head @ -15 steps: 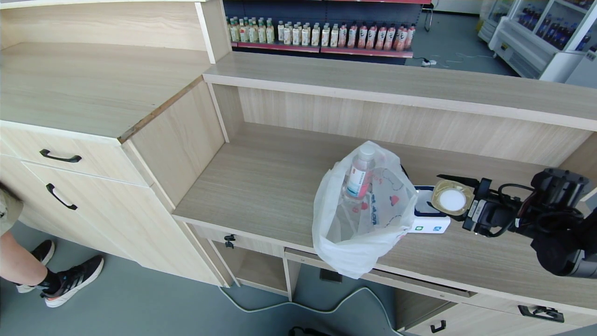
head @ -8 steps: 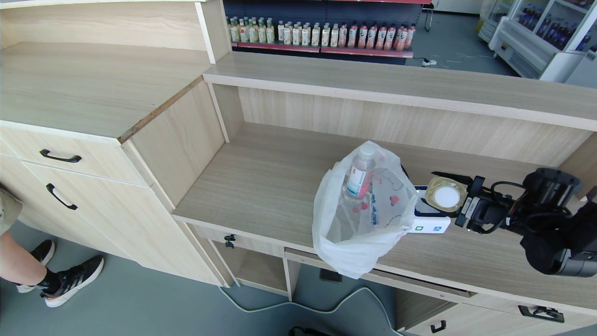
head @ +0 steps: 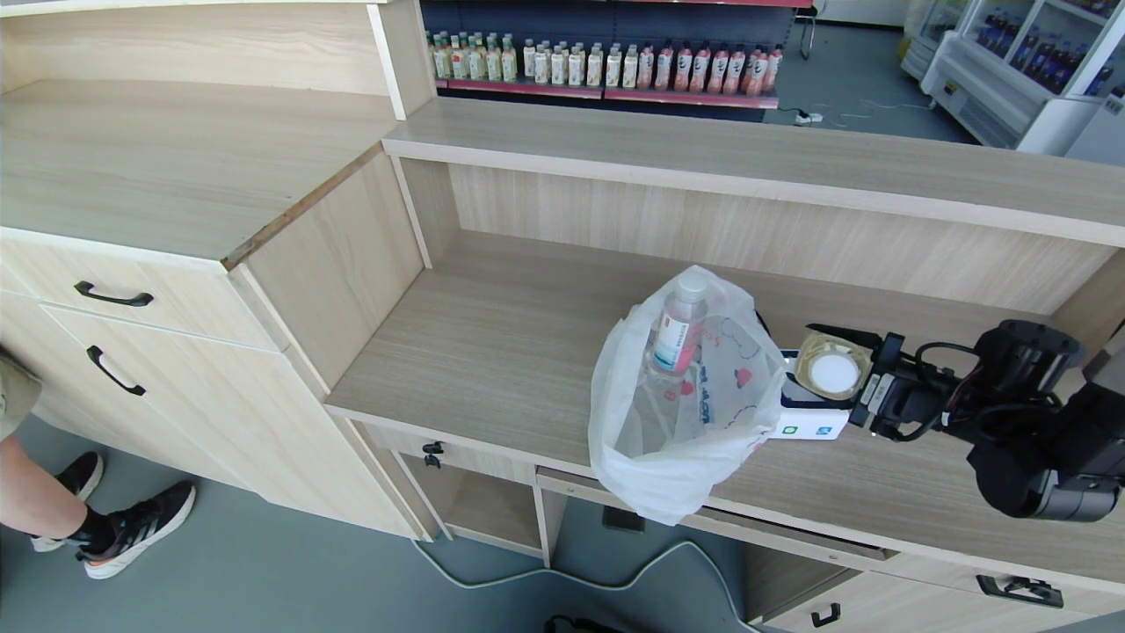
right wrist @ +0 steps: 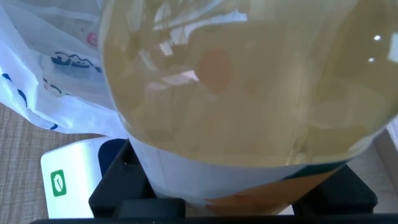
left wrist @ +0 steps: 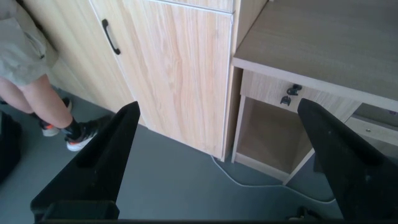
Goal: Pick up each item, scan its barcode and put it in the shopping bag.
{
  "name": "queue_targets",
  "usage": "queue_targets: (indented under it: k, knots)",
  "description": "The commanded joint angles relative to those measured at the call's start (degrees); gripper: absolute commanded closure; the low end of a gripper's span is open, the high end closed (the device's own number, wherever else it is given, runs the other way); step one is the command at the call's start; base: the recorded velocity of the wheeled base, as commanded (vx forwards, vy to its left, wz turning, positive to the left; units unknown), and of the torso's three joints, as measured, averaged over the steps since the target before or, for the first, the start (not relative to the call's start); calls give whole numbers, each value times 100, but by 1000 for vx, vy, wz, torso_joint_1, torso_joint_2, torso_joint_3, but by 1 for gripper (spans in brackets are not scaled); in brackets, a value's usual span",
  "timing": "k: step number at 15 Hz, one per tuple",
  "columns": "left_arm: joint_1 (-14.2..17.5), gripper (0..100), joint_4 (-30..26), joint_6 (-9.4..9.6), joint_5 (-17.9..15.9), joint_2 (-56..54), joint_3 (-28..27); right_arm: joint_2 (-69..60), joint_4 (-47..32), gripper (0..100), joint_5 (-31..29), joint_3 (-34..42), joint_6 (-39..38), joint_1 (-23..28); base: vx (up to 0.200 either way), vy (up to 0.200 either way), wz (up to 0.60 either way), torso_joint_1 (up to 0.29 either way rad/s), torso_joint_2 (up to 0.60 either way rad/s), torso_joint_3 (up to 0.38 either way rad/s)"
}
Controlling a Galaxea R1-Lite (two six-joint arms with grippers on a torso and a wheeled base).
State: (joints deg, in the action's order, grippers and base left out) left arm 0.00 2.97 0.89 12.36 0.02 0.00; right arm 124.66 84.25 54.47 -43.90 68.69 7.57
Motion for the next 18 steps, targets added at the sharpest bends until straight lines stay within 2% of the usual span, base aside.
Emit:
queue_targets:
  k: [1, 11, 12, 14, 15, 18]
  knots:
    - [0, 0, 1, -1, 3, -2, 0, 58, 65, 100, 2, -31, -40, -1, 0, 0, 0, 0, 0, 0]
    - [0, 0, 1, -1, 3, -2, 0, -30, 241, 100, 2, -49, -392, -1, 0, 0, 0, 0, 0, 0]
    - [0, 0, 1, -1, 3, -2, 0, -539, 188, 100, 2, 22, -1192, 8, 0, 0, 0, 0, 0, 0]
    - [0, 0, 1, -1, 3, -2, 0, -1357, 4, 100, -156, 329, -2202, 183, 0, 0, 0, 0, 0, 0]
    - [0, 0, 1, -1, 3, -2, 0, -1673, -163, 100, -279, 417, -2475, 280, 0, 0, 0, 0, 0, 0]
    - [0, 0, 1, -1, 3, -2, 0, -2983, -1745, 100, -1500, 417, -3749, 1010, 0, 0, 0, 0, 0, 0]
